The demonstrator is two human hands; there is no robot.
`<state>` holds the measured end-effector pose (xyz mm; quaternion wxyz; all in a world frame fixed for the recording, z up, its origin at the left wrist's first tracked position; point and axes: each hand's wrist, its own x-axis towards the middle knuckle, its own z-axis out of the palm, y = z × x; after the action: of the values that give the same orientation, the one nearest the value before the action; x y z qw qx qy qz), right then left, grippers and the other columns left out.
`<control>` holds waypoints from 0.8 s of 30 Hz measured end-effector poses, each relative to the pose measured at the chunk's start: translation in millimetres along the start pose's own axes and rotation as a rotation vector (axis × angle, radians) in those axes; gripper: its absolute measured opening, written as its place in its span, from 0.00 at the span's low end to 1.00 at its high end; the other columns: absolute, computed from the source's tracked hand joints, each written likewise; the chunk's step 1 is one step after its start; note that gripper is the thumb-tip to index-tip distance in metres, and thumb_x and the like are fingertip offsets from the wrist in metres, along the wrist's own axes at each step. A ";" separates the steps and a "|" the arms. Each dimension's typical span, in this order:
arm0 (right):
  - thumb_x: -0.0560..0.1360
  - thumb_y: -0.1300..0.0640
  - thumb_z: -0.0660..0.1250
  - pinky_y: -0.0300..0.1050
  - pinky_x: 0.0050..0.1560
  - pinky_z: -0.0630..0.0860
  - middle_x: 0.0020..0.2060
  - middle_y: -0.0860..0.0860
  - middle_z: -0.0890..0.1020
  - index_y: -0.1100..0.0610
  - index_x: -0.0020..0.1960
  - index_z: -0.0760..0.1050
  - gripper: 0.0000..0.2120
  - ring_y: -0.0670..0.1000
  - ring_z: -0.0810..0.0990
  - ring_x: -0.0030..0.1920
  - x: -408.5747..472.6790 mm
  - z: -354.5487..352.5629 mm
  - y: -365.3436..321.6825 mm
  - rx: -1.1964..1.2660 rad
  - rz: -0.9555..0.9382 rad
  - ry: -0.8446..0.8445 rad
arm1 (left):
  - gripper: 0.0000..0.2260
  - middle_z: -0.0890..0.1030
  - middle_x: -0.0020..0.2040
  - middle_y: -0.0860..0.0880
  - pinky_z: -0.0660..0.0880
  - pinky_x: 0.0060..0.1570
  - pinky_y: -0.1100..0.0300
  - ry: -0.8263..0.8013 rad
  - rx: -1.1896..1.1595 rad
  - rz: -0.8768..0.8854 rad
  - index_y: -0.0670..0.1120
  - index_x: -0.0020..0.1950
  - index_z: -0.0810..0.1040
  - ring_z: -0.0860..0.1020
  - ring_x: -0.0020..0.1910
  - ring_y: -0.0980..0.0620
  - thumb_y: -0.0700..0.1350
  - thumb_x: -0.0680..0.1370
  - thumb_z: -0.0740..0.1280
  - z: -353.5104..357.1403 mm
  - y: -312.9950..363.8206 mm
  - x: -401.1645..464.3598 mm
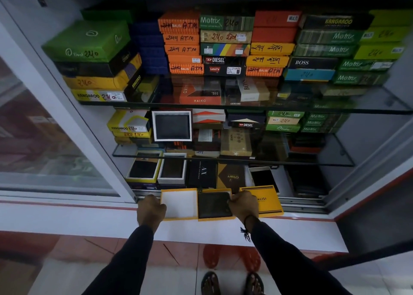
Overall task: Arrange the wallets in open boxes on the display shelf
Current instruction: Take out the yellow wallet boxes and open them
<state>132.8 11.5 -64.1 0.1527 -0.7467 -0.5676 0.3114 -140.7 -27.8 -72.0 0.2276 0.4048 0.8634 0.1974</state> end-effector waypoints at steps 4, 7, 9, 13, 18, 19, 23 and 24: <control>0.71 0.55 0.70 0.39 0.31 0.73 0.39 0.54 0.85 0.59 0.43 0.83 0.07 0.52 0.81 0.37 0.7 3.3 5.1 0.008 0.031 0.021 | 0.04 0.82 0.36 0.47 0.75 0.38 0.59 -0.019 0.014 0.001 0.40 0.39 0.82 0.76 0.35 0.50 0.40 0.72 0.71 0.2 -3.1 1.1; 0.73 0.55 0.70 0.44 0.40 0.79 0.42 0.55 0.86 0.60 0.45 0.83 0.08 0.55 0.84 0.42 1.0 2.5 2.7 -0.002 0.032 0.026 | 0.04 0.85 0.39 0.45 0.76 0.39 0.59 -0.019 0.016 -0.019 0.40 0.40 0.84 0.77 0.35 0.50 0.41 0.71 0.73 -0.9 -5.8 3.1; 0.74 0.56 0.71 0.44 0.41 0.77 0.44 0.56 0.86 0.61 0.47 0.82 0.08 0.56 0.84 0.45 2.8 -0.5 -1.2 -0.024 0.016 0.026 | 0.04 0.85 0.39 0.45 0.77 0.39 0.59 -0.016 -0.003 -0.034 0.41 0.40 0.83 0.78 0.36 0.49 0.41 0.72 0.73 -2.0 -5.8 4.1; 0.74 0.56 0.71 0.43 0.43 0.79 0.46 0.56 0.86 0.59 0.50 0.81 0.08 0.55 0.85 0.47 8.6 -17.1 -7.5 -0.083 -0.050 0.073 | 0.07 0.84 0.36 0.45 0.76 0.38 0.60 -0.049 0.007 -0.022 0.42 0.34 0.80 0.79 0.35 0.49 0.41 0.70 0.73 -3.2 0.5 3.3; 0.73 0.56 0.72 0.48 0.48 0.83 0.46 0.56 0.86 0.60 0.51 0.82 0.09 0.55 0.85 0.46 15.3 -39.2 -13.4 -0.101 -0.071 0.105 | 0.05 0.84 0.34 0.44 0.83 0.39 0.54 -0.152 -0.197 -0.062 0.38 0.34 0.83 0.83 0.36 0.46 0.38 0.67 0.76 9.2 16.2 -3.1; 0.72 0.56 0.73 0.48 0.49 0.83 0.46 0.56 0.86 0.60 0.51 0.82 0.10 0.55 0.85 0.46 13.7 -38.5 -15.0 -0.099 -0.075 0.089 | 0.04 0.85 0.35 0.42 0.85 0.41 0.50 -0.170 -0.273 -0.070 0.38 0.35 0.84 0.84 0.36 0.43 0.37 0.66 0.77 12.5 20.8 -5.4; 0.73 0.55 0.73 0.45 0.48 0.80 0.48 0.55 0.86 0.59 0.53 0.81 0.11 0.55 0.84 0.49 3.2 -31.2 -9.4 -0.120 -0.068 0.059 | 0.05 0.86 0.39 0.39 0.85 0.45 0.45 -0.263 -0.460 -0.117 0.37 0.39 0.85 0.85 0.39 0.41 0.33 0.67 0.78 28.8 44.5 -17.2; 0.73 0.55 0.72 0.45 0.48 0.80 0.49 0.55 0.86 0.59 0.53 0.81 0.11 0.55 0.84 0.49 1.4 -29.1 -6.7 -0.115 -0.058 0.061 | 0.04 0.86 0.40 0.39 0.85 0.45 0.45 -0.282 -0.489 -0.130 0.37 0.40 0.85 0.86 0.39 0.41 0.33 0.68 0.78 32.2 49.8 -20.3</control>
<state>146.6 18.6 -38.4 0.1358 -0.7465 -0.6011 0.2508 -80.9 -9.2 -67.5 0.4485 0.3054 0.7740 0.3263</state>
